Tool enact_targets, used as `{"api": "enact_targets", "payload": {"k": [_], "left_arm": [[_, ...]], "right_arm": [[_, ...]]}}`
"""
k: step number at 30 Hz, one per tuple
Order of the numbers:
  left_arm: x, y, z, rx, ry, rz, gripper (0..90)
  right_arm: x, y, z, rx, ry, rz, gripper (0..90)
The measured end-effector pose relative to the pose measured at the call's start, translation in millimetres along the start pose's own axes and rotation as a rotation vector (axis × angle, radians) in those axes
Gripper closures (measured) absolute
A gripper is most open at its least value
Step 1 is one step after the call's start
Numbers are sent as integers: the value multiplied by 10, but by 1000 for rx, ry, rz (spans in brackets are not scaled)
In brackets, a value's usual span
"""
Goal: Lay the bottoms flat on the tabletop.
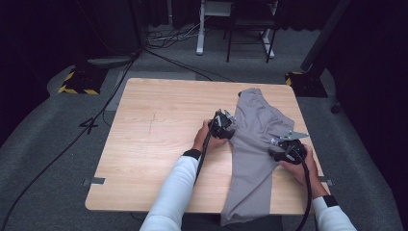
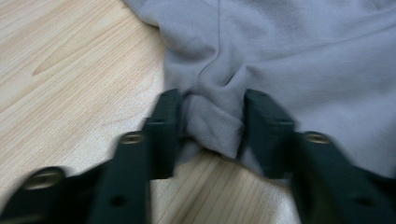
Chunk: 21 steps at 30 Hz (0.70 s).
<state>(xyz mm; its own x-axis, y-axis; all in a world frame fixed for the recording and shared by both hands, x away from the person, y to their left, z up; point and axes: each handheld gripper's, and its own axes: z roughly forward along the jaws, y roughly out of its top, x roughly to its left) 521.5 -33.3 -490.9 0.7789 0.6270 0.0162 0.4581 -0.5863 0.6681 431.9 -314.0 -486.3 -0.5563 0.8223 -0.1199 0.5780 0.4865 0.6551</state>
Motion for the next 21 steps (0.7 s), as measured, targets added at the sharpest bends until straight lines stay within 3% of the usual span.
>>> {"api": "enact_targets", "payload": {"k": [1, 4, 11, 15, 17, 18, 19, 20, 21], "left_arm": [[1, -4, -12, 5, 0, 7, 758], [-7, -33, -57, 19, 7, 30, 798], [-74, -337, -372, 37, -23, 78, 810], [-172, -649, -676, 14, -42, 96, 810], [-262, -896, -895, -10, -45, 88, 810], [-262, -896, -895, -10, -45, 88, 810], [-293, -974, -961, -15, -44, 86, 810], [-378, -1118, -1073, -18, -46, 78, 810], [-378, -1118, -1073, -18, -46, 78, 810]], "right_arm": [[7, 2, 3, -1, 4, 5, 385], [11, 2, 4, -1, 10, 5, 383], [18, 50, 56, 5, 28, 38, 383], [126, 138, 107, 8, 29, 6, 383], [275, 233, 150, 14, 44, -49, 387], [334, 267, 163, 15, 46, -71, 389], [334, 267, 163, 15, 46, -71, 389], [455, 325, 184, 18, 55, -112, 394], [455, 325, 184, 18, 55, -112, 394]]}}
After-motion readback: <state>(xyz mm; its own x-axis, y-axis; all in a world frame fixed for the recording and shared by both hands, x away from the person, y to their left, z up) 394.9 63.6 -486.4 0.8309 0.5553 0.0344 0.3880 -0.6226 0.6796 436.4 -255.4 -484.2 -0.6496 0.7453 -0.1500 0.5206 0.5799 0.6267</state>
